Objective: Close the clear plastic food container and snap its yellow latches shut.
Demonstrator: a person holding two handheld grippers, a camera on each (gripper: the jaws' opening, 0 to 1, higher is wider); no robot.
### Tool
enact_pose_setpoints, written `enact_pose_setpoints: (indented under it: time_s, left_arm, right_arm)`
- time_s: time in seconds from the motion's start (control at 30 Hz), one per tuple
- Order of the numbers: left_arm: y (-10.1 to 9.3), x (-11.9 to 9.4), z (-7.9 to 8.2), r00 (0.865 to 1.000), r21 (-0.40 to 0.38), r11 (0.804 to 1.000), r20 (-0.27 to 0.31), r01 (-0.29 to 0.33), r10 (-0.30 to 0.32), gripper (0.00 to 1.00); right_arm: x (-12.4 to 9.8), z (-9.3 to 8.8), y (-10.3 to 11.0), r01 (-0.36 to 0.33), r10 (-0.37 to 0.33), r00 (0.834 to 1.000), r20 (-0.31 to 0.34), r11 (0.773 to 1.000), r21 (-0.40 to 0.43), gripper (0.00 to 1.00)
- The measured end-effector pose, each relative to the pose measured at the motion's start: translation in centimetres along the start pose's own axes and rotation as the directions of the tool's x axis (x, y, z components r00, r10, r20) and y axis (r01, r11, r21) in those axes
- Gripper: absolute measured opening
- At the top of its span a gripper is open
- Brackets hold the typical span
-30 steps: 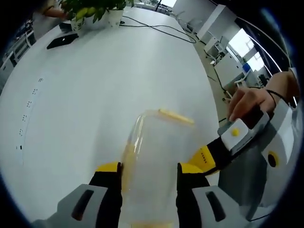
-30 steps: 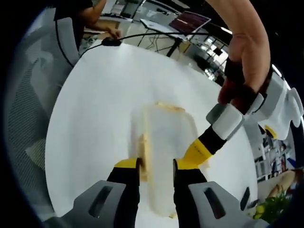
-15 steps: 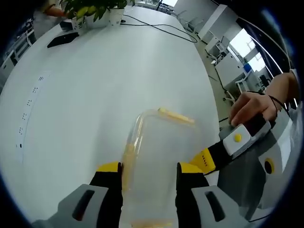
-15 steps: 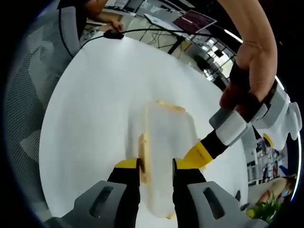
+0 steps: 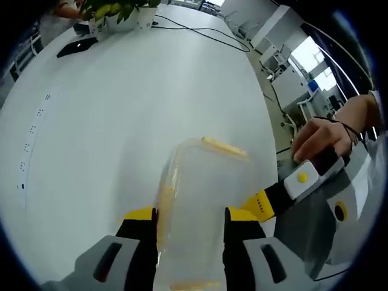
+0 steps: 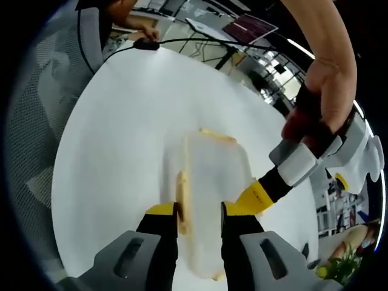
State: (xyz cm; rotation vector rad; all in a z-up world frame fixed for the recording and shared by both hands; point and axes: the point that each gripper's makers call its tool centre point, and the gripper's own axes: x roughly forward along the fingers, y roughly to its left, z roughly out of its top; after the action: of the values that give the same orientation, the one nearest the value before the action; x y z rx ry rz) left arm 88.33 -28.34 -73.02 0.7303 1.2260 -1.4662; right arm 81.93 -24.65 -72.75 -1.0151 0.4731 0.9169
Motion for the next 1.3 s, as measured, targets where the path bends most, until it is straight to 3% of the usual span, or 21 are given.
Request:
enact_pose_setpoints:
  time_s: [0.4,0.53,0.73,1.03,1.27,1.3]
  left_arm:
    - [0.3,-0.2,0.2,1.000,-0.004,1.000,0.007,0.006,-0.006,0.37]
    - [0.2,-0.4,0.2,0.999,-0.006,1.000,0.038,0.004,-0.004,0.38]
    - [-0.1,-0.8,0.6,0.996,0.031,0.998,0.078,-0.049,0.047,0.38]
    - [-0.9,-2.2,0.6,0.973,-0.025,0.995,0.207,-0.098,0.101,0.41]
    - [-2.3,-3.7,-0.3,0.941,-0.051,0.989,0.304,-0.140,0.149,0.40]
    - [-2.4,-4.0,-0.4,0.931,-0.057,0.986,0.324,-0.155,0.165,0.40]
  right_arm:
    - [-0.1,0.3,0.3,0.001,-0.002,1.000,-0.013,0.999,-0.047,0.25]
    - [-0.3,0.4,0.3,-0.006,0.006,1.000,-0.003,0.999,-0.045,0.26]
    - [-0.6,0.2,0.2,-0.020,0.021,1.000,-0.020,0.998,0.058,0.29]
    - [-2.2,0.1,-0.5,0.006,-0.007,1.000,0.010,0.991,0.136,0.32]
    - [-3.1,-0.2,-1.5,0.035,-0.041,0.999,0.023,0.980,0.197,0.32]
    - [-3.2,-0.2,-1.7,0.040,-0.047,0.999,0.027,0.976,0.213,0.32]
